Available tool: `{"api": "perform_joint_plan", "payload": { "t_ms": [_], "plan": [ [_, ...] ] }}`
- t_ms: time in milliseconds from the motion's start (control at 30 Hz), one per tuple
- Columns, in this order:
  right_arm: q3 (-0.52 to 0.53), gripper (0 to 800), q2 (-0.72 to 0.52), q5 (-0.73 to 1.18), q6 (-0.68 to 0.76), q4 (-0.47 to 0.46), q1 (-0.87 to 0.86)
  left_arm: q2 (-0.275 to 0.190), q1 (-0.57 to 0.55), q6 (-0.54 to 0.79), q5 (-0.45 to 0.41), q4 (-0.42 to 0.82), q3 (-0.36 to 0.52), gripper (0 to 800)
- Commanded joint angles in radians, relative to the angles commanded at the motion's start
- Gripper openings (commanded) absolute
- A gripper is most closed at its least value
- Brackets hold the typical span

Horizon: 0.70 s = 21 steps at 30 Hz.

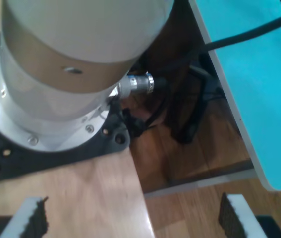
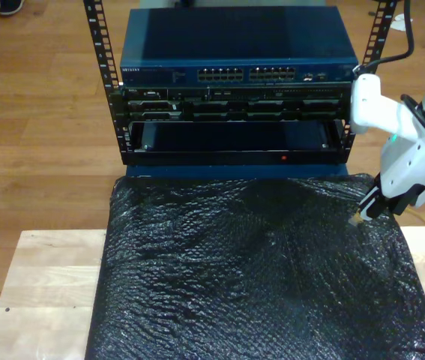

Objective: Grab the cable and plug it in

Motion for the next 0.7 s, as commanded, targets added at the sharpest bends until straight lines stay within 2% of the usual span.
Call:
{"api": "perform_joint_plan", "payload": {
  "t_ms": [200,367,500,600,700],
  "plan": [
    [0.000,1,-0.002,0.003,0.000,-0.003,0.002,-0.015,0.031,0.037,-0.063,0.014,0.068,800],
    [0.005,2,-0.002,0.003,0.000,-0.005,0.002,-0.031,0.086,0.052,-0.141,0.072,0.115,800],
    [0.008,2,-0.002,0.002,0.000,-0.006,0.002,-0.048,0.106,0.068,-0.161,0.075,0.153,800],
    [0.015,2,-0.002,0.002,-0.002,-0.008,0.000,-0.069,0.107,0.078,-0.239,0.075,0.219,800],
    [0.021,2,-0.002,0.000,-0.002,-0.011,0.000,-0.084,0.135,0.087,-0.321,0.072,0.249,800]
  ]
}}
